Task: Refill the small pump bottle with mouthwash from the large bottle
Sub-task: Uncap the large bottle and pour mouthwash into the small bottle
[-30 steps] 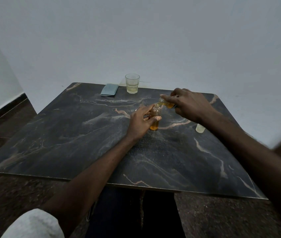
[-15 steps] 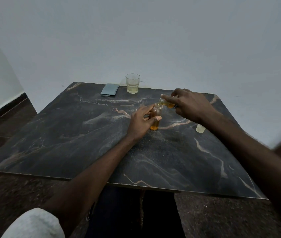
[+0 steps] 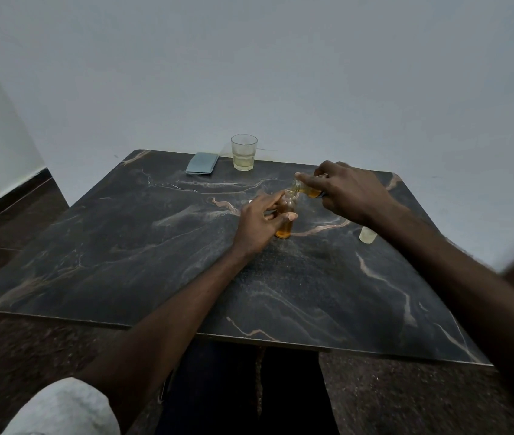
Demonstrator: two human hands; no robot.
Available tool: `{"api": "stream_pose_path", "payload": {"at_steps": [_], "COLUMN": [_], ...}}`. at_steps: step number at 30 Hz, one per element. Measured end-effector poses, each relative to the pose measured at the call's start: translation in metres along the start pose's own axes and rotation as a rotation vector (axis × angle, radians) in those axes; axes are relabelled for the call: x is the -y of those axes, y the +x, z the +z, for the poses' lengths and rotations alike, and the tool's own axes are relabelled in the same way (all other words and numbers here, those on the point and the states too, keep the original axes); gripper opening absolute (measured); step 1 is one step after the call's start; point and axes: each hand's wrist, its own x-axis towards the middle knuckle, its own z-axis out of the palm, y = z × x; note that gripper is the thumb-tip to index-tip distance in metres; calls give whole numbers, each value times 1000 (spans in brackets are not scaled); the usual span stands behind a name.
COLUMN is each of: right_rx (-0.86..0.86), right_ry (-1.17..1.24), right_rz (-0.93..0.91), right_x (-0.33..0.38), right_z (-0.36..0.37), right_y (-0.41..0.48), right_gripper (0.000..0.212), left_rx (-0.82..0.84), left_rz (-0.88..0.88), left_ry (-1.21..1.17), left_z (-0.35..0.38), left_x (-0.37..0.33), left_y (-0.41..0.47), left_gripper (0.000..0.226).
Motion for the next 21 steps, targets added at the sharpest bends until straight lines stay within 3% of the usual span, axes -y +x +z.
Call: {"api": "stream_pose_path", "payload": {"at_steps": [21], "right_rx": [-8], "right_ry": [-8], "right_rz": [-12], "right_x": [-2], "right_z": [2], "right_y": [2], "right_gripper": [69], "left_rx": [7], "left_rz": [18], "left_ry": [43], "left_z": [0], "left_x": [-1], "left_y": [0], "left_gripper": [61]}}
